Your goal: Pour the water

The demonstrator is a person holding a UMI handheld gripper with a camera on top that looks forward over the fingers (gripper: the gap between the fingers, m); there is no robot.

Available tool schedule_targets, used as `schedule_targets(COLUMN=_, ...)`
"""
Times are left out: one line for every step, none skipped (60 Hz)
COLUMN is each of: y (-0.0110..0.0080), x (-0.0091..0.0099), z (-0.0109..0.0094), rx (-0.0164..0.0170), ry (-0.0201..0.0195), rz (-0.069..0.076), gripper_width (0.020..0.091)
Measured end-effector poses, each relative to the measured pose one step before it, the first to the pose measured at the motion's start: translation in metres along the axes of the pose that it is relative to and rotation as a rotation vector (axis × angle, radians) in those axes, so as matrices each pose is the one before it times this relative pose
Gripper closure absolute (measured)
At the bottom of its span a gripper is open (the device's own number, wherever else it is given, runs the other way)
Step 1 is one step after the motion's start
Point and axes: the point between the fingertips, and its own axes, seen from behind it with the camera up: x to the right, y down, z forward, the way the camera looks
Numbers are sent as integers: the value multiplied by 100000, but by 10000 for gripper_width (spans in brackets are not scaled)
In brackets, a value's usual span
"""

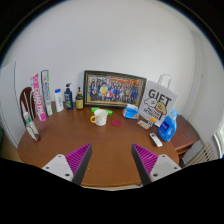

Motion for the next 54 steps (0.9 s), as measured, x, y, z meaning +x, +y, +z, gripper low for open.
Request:
schedule_targets(y=-32, x=-121, z=-2, rx=81, ry=-171, rz=-215, gripper_width=285)
schedule_targets(y=-25, x=-135, z=-9, rx=72, ry=-75, rz=-235, gripper_width=284)
schedule_targets(y=-37, x=-195, z=-20, rx=83, ry=-36, rz=-219, gripper_width=285)
schedule_targets(y=-16, x=-287, z=-37, rx=-3, ry=86, rz=-151, gripper_width=284)
schedule_targets(y=-6, x=-312, z=-16, rx=-34, ry=130, rz=-108, gripper_width=286)
schedule_targets(y=1, x=-349, z=2, rx=-80, ry=119, rz=-112, gripper_width=284)
schedule_targets(y=-3, x=-400, z=-6, rx=-174, ry=77, rz=-111, gripper_width=285)
schedule_targets(y=-2, x=-454, z=-48, rx=-222, ry=-2, rz=-72, gripper_width=285)
schedule_targets(y=31, x=-493, z=1, rx=-228, ry=-8, rz=-77, gripper_width=285)
schedule_targets(y=33, x=-478, z=1, rx=-266, ry=-26, rz=-21, gripper_width=285)
schedule_targets(y=184, x=105, z=56, rx=-209, ry=-451, rz=-190, gripper_width=286)
schedule_targets(y=46, x=-775, z=-40, rx=-237, ry=-37, rz=-53, gripper_width=284)
schedule_targets(y=43, x=-590, z=-31, rx=-216, ry=-155, rz=-160, gripper_width=283)
schedule_targets(y=64, x=-593, z=-39, rx=-153, ry=-219, rz=-167, gripper_width=284)
schedule_targets(y=40, x=-616, z=-26, rx=-111, ry=-242, rz=-111, gripper_width=284)
schedule_targets(y=65, x=-641, z=-25, rx=-112, ry=-302, rz=-52, gripper_width=283)
schedule_targets(y=84, x=-693, z=-13, rx=-57, ry=-421, rz=-5, gripper_width=282)
schedule_targets(y=77, x=-744, z=0, rx=11, ry=-597, rz=-38, gripper_width=283)
schedule_targets(y=90, x=-772, z=21, rx=67, ry=-764, rz=-71, gripper_width=285)
schedule_targets(y=113, x=-851, z=43, rx=104, ry=-868, rz=-70, gripper_width=285)
schedule_targets(y=101, x=-854, z=69, rx=88, ry=-960, rz=-21, gripper_width=285)
schedule_targets(y=133, x=-875, z=71, rx=48, ry=-983, rz=-56, gripper_width=286)
schedule_targets(y=167, x=-879, z=89, rx=-19, ry=-966, rz=-95, gripper_width=286)
schedule_targets(y=183, x=-940, z=105, rx=-52, ry=-982, rz=-108, gripper_width=284)
schedule_targets(y=211, x=-985, z=102, rx=-103, ry=-1133, rz=-62, gripper_width=285)
schedule_targets(y=200, x=-1031, z=129, rx=-104, ry=-1201, rz=-23, gripper_width=285)
schedule_targets(y=204, x=-1063, z=176, rx=-109, ry=-1244, rz=13, gripper_width=285)
schedule_targets(y=206, x=-1086, z=194, rx=-88, ry=-1327, rz=10, gripper_width=285)
schedule_targets(y=206, x=-1151, z=199, rx=-82, ry=-1409, rz=106, gripper_width=286)
schedule_targets(y=198, x=-1151, z=229, rx=-62, ry=-1458, rz=198, gripper_width=286)
schedule_targets(y=-15, x=-1242, z=191, rx=-374, ry=-1503, rz=331, gripper_width=287)
schedule_targets(y=398, x=-1160, z=356, rx=399, ry=-1546, rz=82, gripper_width=285)
schedule_targets(y=-80, x=-1334, z=241, rx=-150, ry=-1683, rz=247, gripper_width=284)
schedule_targets(y=337, x=-1270, z=396, rx=703, ry=-1974, rz=-149, gripper_width=284)
schedule_targets(y=-133, x=-1382, z=278, rx=172, ry=-1942, rz=-95, gripper_width=285)
schedule_targets(y=283, x=-1167, z=472, rx=946, ry=-1821, rz=-564, gripper_width=281)
schedule_targets(y=-179, x=-1275, z=381, rx=389, ry=-1562, rz=-398, gripper_width=282)
schedule_targets(y=4, x=-1138, z=473, rx=819, ry=-1468, rz=-590, gripper_width=284)
schedule_targets(y=6, x=-1144, z=518, rx=940, ry=-1595, rz=-616, gripper_width=280)
schedule_targets(y=-40, x=-1173, z=576, rx=969, ry=-1614, rz=-578, gripper_width=283)
schedule_targets(y=-81, x=-1200, z=603, rx=1105, ry=-1817, rz=-607, gripper_width=282)
schedule_targets(y=-108, x=-1142, z=661, rx=1183, ry=-1938, rz=-619, gripper_width=282)
schedule_targets(y=-78, x=-1116, z=698, rx=1078, ry=-1765, rz=-543, gripper_width=282)
schedule_targets(y=-19, x=-938, z=754, rx=865, ry=-1425, rz=-335, gripper_width=282)
schedule_targets(y=-12, x=-820, z=753, rx=780, ry=-1165, rz=-195, gripper_width=281)
schedule_targets(y=-48, x=-787, z=786, rx=875, ry=-1114, rz=-101, gripper_width=282)
schedule_targets(y=-127, x=-760, z=811, rx=988, ry=-1136, rz=-96, gripper_width=280)
schedule_targets(y=-117, x=-682, z=847, rx=1017, ry=-1064, rz=-25, gripper_width=281)
schedule_targets(y=-83, x=-559, z=873, rx=910, ry=-780, rz=27, gripper_width=284)
schedule_targets(y=-12, x=-463, z=876, rx=767, ry=-470, rz=69, gripper_width=285)
schedule_targets(y=-35, x=-419, z=903, rx=716, ry=-372, rz=49, gripper_width=286)
schedule_targets(y=-28, x=-416, z=903, rx=673, ry=-415, rz=57, gripper_width=285)
schedule_targets(y=-27, x=-435, z=923, rx=659, ry=-508, rz=-28, gripper_width=282)
schedule_targets(y=-32, x=-348, z=846, rx=614, ry=-426, rz=-26, gripper_width=284)
